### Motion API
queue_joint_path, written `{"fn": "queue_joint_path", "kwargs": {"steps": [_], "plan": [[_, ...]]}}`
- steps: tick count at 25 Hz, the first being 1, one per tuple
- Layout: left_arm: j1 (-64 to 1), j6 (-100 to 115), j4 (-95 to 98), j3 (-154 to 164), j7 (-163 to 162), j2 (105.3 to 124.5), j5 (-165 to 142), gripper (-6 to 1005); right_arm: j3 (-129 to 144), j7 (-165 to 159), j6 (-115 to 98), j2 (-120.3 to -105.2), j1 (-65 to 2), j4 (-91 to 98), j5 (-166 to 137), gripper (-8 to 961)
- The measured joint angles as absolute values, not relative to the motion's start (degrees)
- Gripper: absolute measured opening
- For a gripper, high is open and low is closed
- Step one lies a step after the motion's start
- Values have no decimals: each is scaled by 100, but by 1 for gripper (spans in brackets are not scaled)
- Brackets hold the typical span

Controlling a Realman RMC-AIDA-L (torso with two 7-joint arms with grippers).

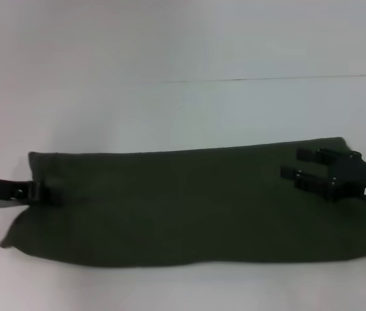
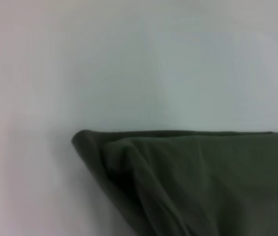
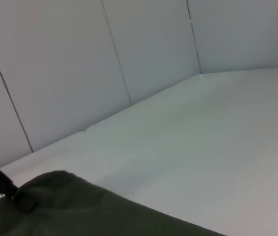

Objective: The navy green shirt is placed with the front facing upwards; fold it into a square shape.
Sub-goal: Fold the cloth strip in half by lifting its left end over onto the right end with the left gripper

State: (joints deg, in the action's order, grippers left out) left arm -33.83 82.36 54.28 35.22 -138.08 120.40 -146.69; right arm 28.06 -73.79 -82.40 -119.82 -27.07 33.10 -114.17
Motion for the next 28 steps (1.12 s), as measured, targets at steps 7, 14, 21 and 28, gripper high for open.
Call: {"fn": "queue_joint_path", "kwargs": {"steps": [7, 14, 21, 28], "plan": [[-3245, 8294, 5791, 3490, -13807, 11833, -14700, 89, 2816, -7297, -8198, -11988, -2880, 3094, -11419, 659], [-3145, 8399, 6220, 3415, -13807, 11740, -14702, 89, 3030, -6887, -8046, -12010, -3299, 2535, -11402, 659], [-3201, 9084, 6732, 3398, -13820, 11843, -14047, 84, 3419, -6235, -7257, -12032, -4057, 1452, -11401, 660], [-3279, 9528, 6834, 3468, -13813, 12103, -12913, 82, 3447, -5895, -6585, -12081, -4448, 793, -11400, 659]]}}
